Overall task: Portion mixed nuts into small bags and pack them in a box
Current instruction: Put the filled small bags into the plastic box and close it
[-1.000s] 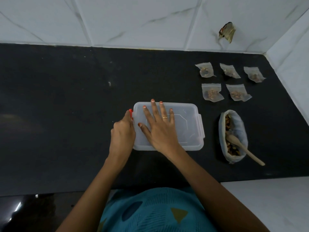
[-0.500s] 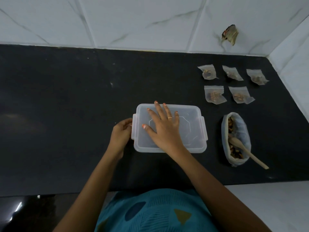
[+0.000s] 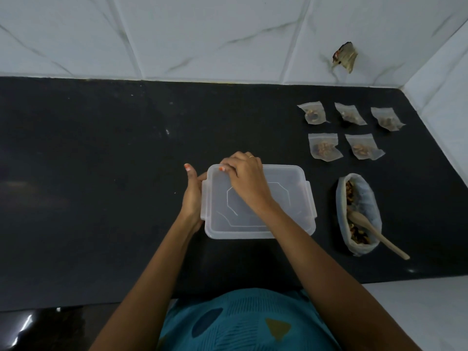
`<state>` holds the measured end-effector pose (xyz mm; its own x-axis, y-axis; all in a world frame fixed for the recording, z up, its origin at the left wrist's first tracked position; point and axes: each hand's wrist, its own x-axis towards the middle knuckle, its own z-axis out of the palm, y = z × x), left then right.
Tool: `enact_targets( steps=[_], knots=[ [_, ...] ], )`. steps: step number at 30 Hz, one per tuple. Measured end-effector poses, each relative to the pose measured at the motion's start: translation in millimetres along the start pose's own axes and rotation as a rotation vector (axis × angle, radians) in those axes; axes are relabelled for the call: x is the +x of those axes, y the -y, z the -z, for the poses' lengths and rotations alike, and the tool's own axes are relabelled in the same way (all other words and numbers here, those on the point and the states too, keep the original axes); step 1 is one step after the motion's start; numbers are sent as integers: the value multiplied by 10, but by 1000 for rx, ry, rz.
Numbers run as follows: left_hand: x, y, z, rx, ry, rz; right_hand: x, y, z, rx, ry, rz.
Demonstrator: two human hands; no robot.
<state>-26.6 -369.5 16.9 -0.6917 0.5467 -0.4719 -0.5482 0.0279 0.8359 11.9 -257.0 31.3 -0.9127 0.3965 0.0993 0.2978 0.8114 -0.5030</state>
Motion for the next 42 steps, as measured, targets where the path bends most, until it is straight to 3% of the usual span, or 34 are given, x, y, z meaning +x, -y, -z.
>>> enact_targets(
  steps=[9, 15, 18, 25, 29, 33, 42],
  knots=[
    [55, -31, 25, -13, 44, 44, 8, 53, 46, 121, -162, 7],
    [32, -66, 18, 50, 22, 31, 72, 72, 139, 15, 112, -45],
    [-36, -99, 37, 196, -29, -10, 22, 69, 231, -11, 163, -35],
    [-348, -139, 77, 621, -213, -193, -493, -363, 651, 70, -95, -255],
    [-487, -101, 76, 773, -228, -303, -804, -592, 790, 113, -156, -471],
    [-545, -96, 40, 872, -281, -415, -942, -661, 832, 352, -136, -643],
    [-538, -316, -28, 931, -282, -491, -848, -637, 976, 394, -147, -647]
  ],
)
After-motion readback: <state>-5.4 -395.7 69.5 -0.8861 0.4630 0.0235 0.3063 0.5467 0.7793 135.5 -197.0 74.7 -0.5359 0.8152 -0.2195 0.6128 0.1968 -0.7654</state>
